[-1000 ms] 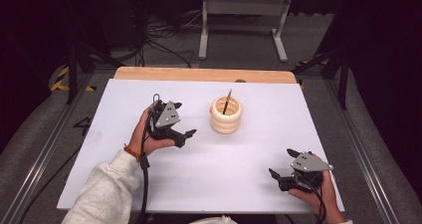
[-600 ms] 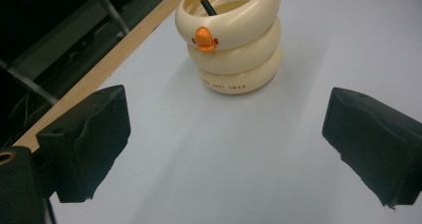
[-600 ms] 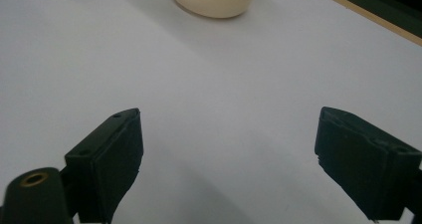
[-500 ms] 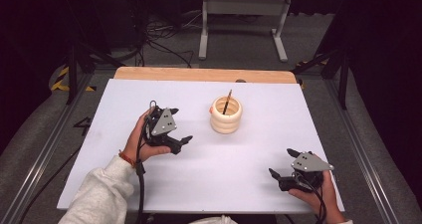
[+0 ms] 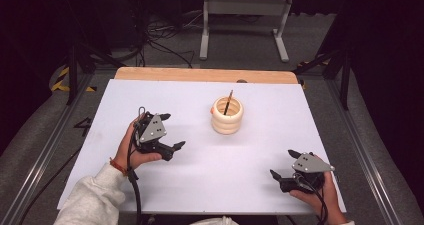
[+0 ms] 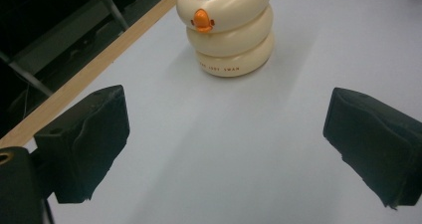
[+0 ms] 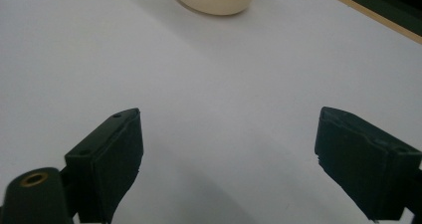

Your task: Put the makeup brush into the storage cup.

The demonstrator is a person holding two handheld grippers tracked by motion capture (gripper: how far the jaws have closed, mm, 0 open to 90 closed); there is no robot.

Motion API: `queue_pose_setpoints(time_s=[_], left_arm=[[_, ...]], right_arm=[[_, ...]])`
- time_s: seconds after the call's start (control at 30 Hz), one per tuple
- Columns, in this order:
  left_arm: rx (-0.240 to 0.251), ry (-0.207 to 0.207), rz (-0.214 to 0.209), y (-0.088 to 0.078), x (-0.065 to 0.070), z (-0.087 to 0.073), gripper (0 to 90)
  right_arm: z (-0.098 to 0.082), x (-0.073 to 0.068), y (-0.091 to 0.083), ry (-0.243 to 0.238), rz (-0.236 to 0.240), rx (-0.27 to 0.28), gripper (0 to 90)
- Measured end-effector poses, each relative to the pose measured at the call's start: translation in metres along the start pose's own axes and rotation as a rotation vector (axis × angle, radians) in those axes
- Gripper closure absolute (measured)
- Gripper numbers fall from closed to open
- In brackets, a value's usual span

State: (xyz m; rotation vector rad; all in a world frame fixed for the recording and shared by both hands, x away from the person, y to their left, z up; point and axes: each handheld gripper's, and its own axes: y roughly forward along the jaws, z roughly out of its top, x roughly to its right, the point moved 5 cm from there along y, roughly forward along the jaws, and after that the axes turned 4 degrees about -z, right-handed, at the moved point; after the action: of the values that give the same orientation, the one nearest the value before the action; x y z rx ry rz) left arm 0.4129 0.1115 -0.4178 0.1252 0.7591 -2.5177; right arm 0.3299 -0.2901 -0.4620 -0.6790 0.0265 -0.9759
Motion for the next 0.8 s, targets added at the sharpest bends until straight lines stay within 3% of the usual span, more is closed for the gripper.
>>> queue_pose_setpoints(time_s=[0.8], left_arm=[[-0.039, 0.000, 0.003, -0.019, 0.011, -0.037, 5.6]], right_arm=[[0.001, 0.000, -0.001, 0.001, -0.001, 0.010, 12.5]])
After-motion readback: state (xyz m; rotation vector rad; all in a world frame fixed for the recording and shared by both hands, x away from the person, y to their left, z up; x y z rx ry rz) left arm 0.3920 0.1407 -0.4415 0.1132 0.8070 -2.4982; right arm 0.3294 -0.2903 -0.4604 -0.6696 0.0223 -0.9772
